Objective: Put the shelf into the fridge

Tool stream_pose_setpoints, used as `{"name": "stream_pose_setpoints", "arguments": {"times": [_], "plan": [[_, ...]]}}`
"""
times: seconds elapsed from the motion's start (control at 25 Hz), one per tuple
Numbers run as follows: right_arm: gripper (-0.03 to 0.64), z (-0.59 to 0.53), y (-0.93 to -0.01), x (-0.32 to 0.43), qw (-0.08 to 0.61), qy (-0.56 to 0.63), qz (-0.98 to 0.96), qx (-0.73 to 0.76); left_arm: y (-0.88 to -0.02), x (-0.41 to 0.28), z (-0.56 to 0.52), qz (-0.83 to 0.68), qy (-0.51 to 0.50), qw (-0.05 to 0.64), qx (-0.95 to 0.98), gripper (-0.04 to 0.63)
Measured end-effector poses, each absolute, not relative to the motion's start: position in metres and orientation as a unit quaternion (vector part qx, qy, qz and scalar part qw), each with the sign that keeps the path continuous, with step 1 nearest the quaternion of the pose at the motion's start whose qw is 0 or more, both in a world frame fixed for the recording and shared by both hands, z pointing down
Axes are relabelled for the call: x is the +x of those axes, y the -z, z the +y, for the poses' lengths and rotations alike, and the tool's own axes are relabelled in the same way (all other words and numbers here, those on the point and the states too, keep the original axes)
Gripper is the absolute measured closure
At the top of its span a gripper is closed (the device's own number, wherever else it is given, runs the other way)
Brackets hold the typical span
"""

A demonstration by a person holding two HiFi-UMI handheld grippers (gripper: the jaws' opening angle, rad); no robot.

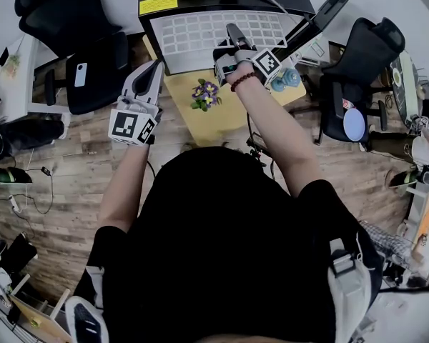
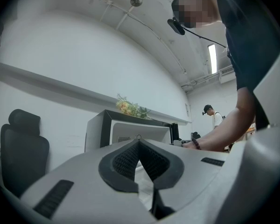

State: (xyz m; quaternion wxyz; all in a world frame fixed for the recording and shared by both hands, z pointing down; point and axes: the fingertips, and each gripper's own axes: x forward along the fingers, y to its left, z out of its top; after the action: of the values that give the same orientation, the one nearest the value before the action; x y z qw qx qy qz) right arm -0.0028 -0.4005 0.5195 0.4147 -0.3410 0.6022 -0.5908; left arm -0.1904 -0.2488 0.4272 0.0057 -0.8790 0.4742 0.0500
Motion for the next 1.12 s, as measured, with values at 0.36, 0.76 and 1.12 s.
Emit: {"name": "stream_pose_setpoints", "arguments": {"times": [0.36, 0.76, 1.12], "plan": [[0.577, -0.413, -0.523, -0.002, 0.415, 0.589, 0.604, -0.339, -0.427, -0.191, -0.253, 0.473, -0.044, 0.008, -0.88, 0.578], [0.577, -0.423, -0.522, -0.006, 0.412, 0.596, 0.6, -0.339, -0.429, -0.19, -0.257, 0.475, -0.048, 0.0, -0.879, 0.578], [0.577, -0.436, -0.527, -0.004, 0.411, 0.587, 0.609, -0.34, -0.429, -0.193, -0.256, 0.479, -0.044, 0.001, -0.876, 0.578]]}}
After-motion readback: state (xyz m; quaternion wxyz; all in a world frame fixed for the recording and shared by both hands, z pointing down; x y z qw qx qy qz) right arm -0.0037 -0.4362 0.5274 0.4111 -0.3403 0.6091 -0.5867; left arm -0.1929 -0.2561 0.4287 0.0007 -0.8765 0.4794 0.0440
